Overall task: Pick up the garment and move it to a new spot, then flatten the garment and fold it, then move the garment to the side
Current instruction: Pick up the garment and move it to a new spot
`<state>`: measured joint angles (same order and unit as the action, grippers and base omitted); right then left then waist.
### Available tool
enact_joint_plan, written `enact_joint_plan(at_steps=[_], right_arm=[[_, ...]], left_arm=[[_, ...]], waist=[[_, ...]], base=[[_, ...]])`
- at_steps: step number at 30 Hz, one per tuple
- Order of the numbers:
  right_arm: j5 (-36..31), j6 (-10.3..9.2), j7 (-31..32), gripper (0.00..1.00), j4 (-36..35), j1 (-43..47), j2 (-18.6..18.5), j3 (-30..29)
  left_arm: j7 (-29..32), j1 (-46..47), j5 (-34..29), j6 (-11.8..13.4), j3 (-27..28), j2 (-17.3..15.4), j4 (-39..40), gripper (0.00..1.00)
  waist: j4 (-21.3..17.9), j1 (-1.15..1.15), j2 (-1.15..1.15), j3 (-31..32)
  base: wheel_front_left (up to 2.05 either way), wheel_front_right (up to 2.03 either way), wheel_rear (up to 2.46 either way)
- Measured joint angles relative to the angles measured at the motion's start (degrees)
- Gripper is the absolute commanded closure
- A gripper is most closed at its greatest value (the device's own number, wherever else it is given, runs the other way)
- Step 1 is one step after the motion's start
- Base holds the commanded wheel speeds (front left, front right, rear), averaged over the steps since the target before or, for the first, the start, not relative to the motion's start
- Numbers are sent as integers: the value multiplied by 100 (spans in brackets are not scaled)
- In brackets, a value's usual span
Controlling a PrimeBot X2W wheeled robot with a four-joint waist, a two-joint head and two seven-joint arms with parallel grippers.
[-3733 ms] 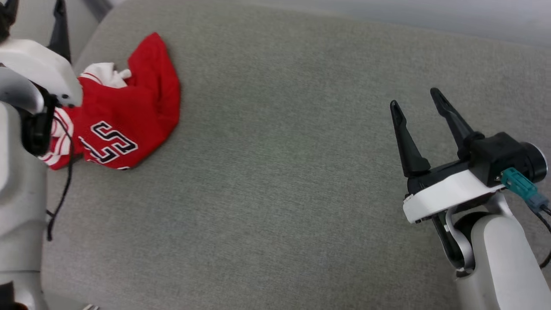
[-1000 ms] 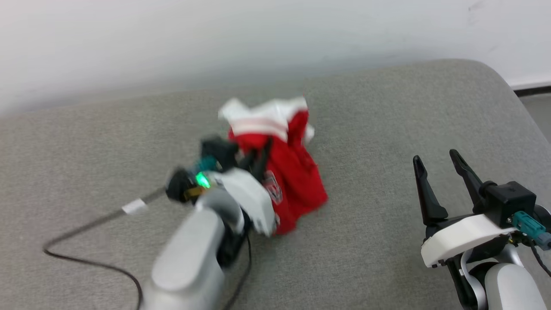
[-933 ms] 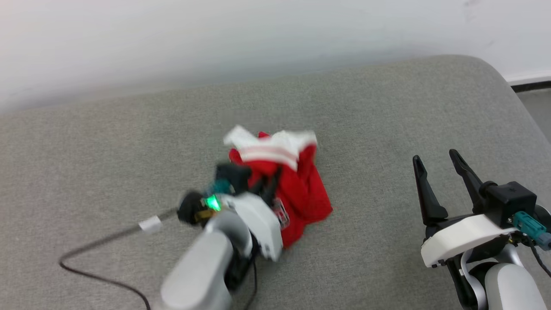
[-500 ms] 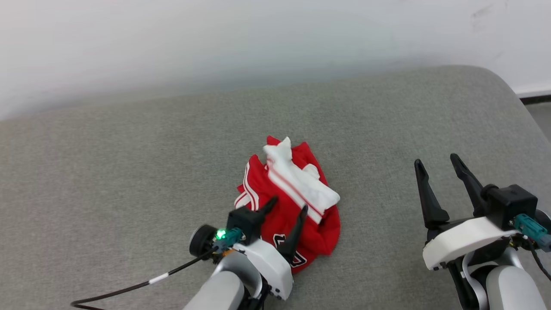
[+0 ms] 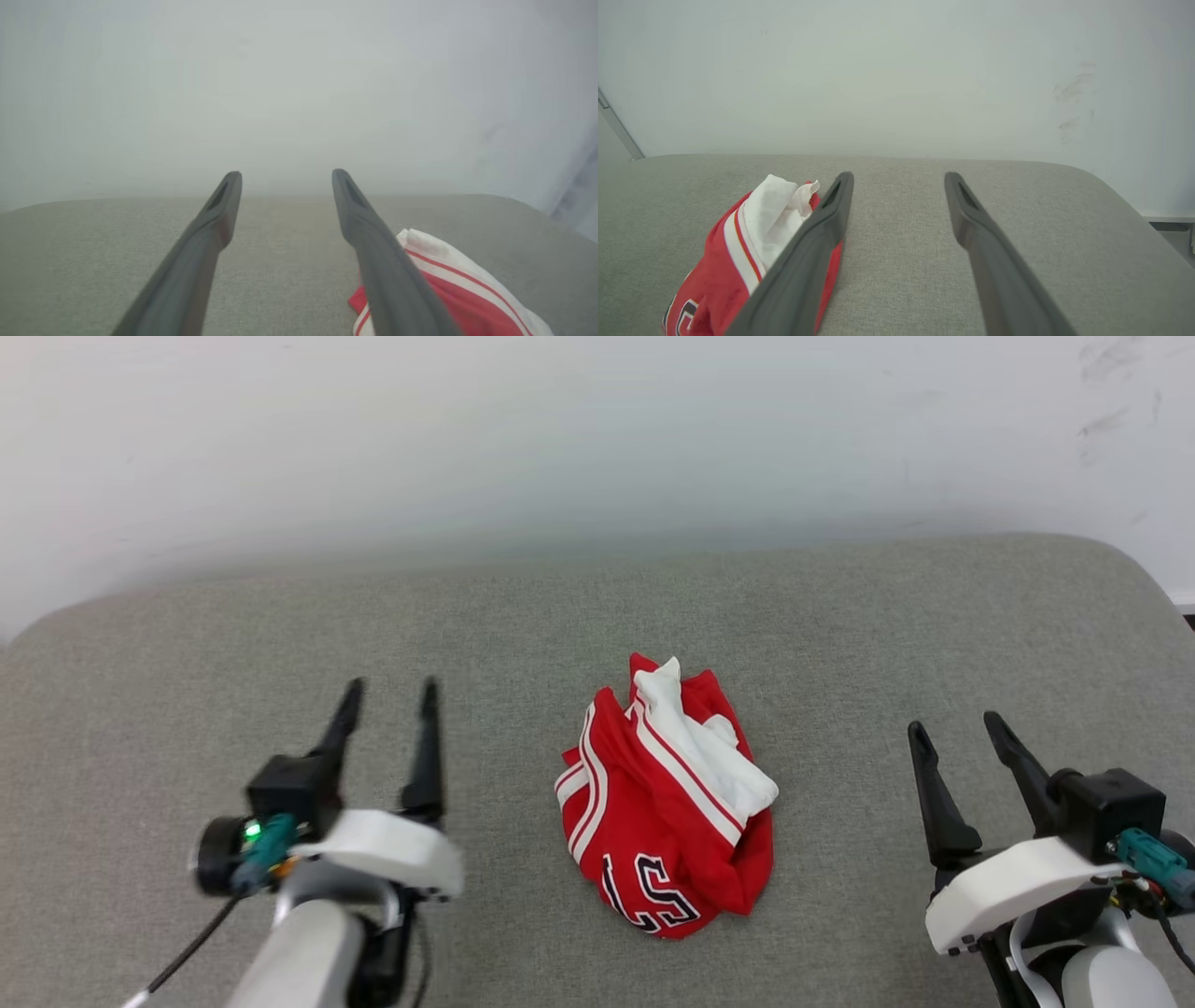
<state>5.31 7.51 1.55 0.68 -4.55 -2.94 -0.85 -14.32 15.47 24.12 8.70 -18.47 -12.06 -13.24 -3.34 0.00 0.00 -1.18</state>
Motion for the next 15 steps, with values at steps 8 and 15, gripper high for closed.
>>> enact_joint_plan(at_steps=[8, 15], right_arm=[[120, -1, 57, 0, 19, 240, -1, -9], [137, -1, 123, 0, -14, 337, 0, 35]], left_arm=[[178, -768, 56, 268, 290, -487, 430, 0], [419, -1080, 15, 348, 180, -581, 721, 0]], waist=[[6, 0, 0, 207], [-54, 0, 0, 288]], base=[[0, 0, 0], [0, 0, 0]])
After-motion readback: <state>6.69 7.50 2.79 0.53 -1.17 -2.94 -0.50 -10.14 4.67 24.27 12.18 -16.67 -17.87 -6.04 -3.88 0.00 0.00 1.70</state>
